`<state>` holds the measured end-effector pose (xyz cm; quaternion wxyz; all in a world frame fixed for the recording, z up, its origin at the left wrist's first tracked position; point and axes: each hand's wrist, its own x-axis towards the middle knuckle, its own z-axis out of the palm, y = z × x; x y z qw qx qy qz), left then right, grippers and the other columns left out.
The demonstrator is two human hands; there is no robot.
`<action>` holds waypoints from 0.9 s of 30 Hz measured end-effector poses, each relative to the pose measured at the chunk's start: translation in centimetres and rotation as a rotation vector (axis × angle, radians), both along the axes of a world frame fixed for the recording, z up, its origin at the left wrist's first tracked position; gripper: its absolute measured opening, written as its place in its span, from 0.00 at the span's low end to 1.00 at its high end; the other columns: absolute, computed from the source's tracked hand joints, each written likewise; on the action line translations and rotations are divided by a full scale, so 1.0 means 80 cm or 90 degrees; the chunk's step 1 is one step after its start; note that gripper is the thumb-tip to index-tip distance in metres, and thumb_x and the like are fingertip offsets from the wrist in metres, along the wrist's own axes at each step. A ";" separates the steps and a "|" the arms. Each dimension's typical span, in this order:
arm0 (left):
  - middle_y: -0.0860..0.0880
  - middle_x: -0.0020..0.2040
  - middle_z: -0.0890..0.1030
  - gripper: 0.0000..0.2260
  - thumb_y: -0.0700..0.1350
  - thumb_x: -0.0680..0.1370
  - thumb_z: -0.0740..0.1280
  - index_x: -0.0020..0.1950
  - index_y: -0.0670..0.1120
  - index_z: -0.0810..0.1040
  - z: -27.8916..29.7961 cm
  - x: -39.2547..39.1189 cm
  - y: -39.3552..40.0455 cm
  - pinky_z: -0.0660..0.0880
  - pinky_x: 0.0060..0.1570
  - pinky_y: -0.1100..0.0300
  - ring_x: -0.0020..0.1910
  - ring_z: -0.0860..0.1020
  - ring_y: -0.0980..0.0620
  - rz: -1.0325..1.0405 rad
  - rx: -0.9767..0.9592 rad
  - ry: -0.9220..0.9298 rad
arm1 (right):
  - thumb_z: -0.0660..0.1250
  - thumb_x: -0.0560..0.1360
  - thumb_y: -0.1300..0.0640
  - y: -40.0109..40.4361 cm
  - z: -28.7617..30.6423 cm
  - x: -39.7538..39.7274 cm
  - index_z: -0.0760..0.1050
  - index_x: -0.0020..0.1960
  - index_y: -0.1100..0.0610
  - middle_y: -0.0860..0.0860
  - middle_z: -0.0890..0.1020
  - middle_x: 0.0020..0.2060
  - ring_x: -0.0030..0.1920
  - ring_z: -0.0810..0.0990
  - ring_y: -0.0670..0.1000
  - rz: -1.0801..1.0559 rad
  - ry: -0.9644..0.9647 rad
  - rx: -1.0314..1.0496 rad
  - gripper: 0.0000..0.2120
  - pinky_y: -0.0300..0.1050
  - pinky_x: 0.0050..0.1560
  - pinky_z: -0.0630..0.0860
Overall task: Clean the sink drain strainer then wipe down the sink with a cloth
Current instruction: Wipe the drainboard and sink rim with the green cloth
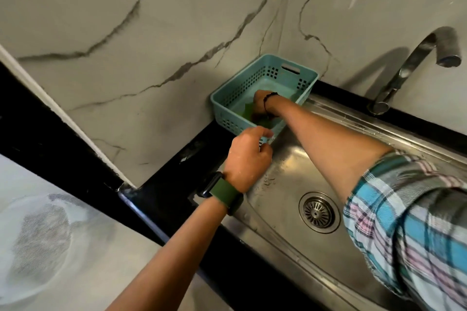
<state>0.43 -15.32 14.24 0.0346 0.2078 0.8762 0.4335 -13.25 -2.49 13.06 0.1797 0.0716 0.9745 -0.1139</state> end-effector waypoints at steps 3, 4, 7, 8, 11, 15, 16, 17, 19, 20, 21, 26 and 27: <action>0.46 0.58 0.80 0.13 0.37 0.76 0.61 0.58 0.44 0.77 -0.002 0.003 -0.005 0.73 0.59 0.58 0.58 0.77 0.50 0.007 0.025 -0.020 | 0.70 0.70 0.58 0.009 0.024 0.002 0.76 0.51 0.65 0.59 0.77 0.44 0.45 0.77 0.57 -0.016 0.064 -0.091 0.12 0.51 0.43 0.78; 0.46 0.57 0.80 0.13 0.37 0.76 0.61 0.57 0.43 0.78 -0.002 0.002 -0.005 0.73 0.59 0.58 0.57 0.77 0.50 0.012 0.036 -0.028 | 0.70 0.70 0.58 0.015 0.038 0.005 0.76 0.48 0.63 0.56 0.77 0.42 0.45 0.76 0.56 -0.020 0.099 -0.127 0.11 0.49 0.42 0.78; 0.46 0.56 0.81 0.13 0.35 0.75 0.60 0.56 0.43 0.78 0.003 0.004 -0.003 0.72 0.56 0.59 0.56 0.77 0.50 0.023 0.075 -0.034 | 0.72 0.68 0.58 0.036 0.085 0.030 0.74 0.40 0.54 0.48 0.76 0.34 0.39 0.76 0.49 -0.046 0.233 -0.268 0.07 0.36 0.34 0.74; 0.46 0.56 0.81 0.13 0.35 0.74 0.60 0.56 0.43 0.78 0.005 0.005 -0.001 0.73 0.56 0.59 0.56 0.77 0.50 0.028 0.091 -0.028 | 0.72 0.68 0.59 0.043 0.101 0.043 0.74 0.39 0.52 0.46 0.77 0.35 0.39 0.76 0.48 -0.048 0.275 -0.320 0.07 0.34 0.37 0.75; 0.46 0.55 0.80 0.11 0.34 0.74 0.62 0.54 0.42 0.77 0.014 0.007 0.004 0.74 0.58 0.54 0.54 0.78 0.49 0.055 0.160 0.007 | 0.73 0.67 0.60 0.057 0.135 0.089 0.74 0.38 0.52 0.45 0.79 0.36 0.40 0.78 0.45 -0.049 0.406 -0.433 0.08 0.40 0.47 0.75; 0.48 0.54 0.77 0.11 0.40 0.75 0.67 0.56 0.43 0.73 0.034 0.009 0.013 0.72 0.57 0.60 0.55 0.76 0.52 0.068 0.263 0.068 | 0.71 0.69 0.64 0.061 0.159 0.161 0.75 0.39 0.50 0.42 0.82 0.34 0.37 0.80 0.37 -0.080 0.557 -0.636 0.10 0.34 0.43 0.77; 0.48 0.55 0.76 0.14 0.43 0.74 0.68 0.58 0.43 0.72 0.038 0.010 0.016 0.71 0.58 0.62 0.55 0.75 0.53 0.046 0.282 0.071 | 0.70 0.69 0.65 0.061 0.157 0.177 0.75 0.41 0.51 0.42 0.83 0.34 0.38 0.81 0.38 -0.096 0.575 -0.708 0.10 0.34 0.41 0.78; 0.49 0.56 0.75 0.16 0.45 0.74 0.69 0.59 0.44 0.70 0.041 0.012 0.019 0.70 0.58 0.63 0.56 0.74 0.54 0.016 0.302 0.062 | 0.69 0.70 0.65 0.059 0.152 0.192 0.75 0.42 0.52 0.41 0.84 0.34 0.39 0.82 0.39 -0.126 0.578 -0.771 0.09 0.35 0.41 0.78; 0.52 0.55 0.74 0.19 0.46 0.72 0.70 0.59 0.48 0.67 0.043 0.020 0.023 0.71 0.58 0.63 0.55 0.73 0.56 -0.039 0.349 0.019 | 0.67 0.72 0.64 0.055 0.134 0.217 0.75 0.45 0.53 0.43 0.85 0.37 0.41 0.83 0.43 -0.214 0.550 -0.866 0.06 0.39 0.42 0.79; 0.54 0.53 0.73 0.20 0.46 0.72 0.71 0.58 0.50 0.66 0.041 0.025 0.026 0.72 0.56 0.64 0.53 0.73 0.58 -0.055 0.369 -0.006 | 0.67 0.72 0.63 0.053 0.122 0.227 0.76 0.45 0.53 0.44 0.84 0.37 0.42 0.83 0.44 -0.262 0.530 -0.903 0.05 0.42 0.44 0.79; 0.56 0.51 0.72 0.22 0.45 0.71 0.71 0.59 0.52 0.64 0.038 0.030 0.028 0.73 0.54 0.64 0.51 0.73 0.59 -0.061 0.383 -0.038 | 0.66 0.73 0.62 0.052 0.112 0.235 0.76 0.45 0.53 0.44 0.84 0.38 0.41 0.82 0.45 -0.307 0.509 -0.943 0.04 0.43 0.43 0.79; 0.48 0.50 0.77 0.12 0.40 0.73 0.69 0.55 0.45 0.73 0.017 0.039 0.024 0.73 0.52 0.59 0.51 0.75 0.51 -0.096 0.410 -0.280 | 0.64 0.75 0.59 0.048 0.077 0.263 0.76 0.48 0.56 0.48 0.84 0.38 0.39 0.83 0.48 -0.394 0.445 -1.061 0.04 0.44 0.38 0.80; 0.47 0.49 0.79 0.09 0.39 0.73 0.68 0.53 0.43 0.75 0.013 0.041 0.022 0.74 0.51 0.59 0.49 0.76 0.52 -0.107 0.417 -0.307 | 0.65 0.75 0.58 0.048 0.070 0.267 0.75 0.50 0.55 0.48 0.83 0.39 0.40 0.83 0.47 -0.405 0.460 -0.977 0.05 0.45 0.41 0.79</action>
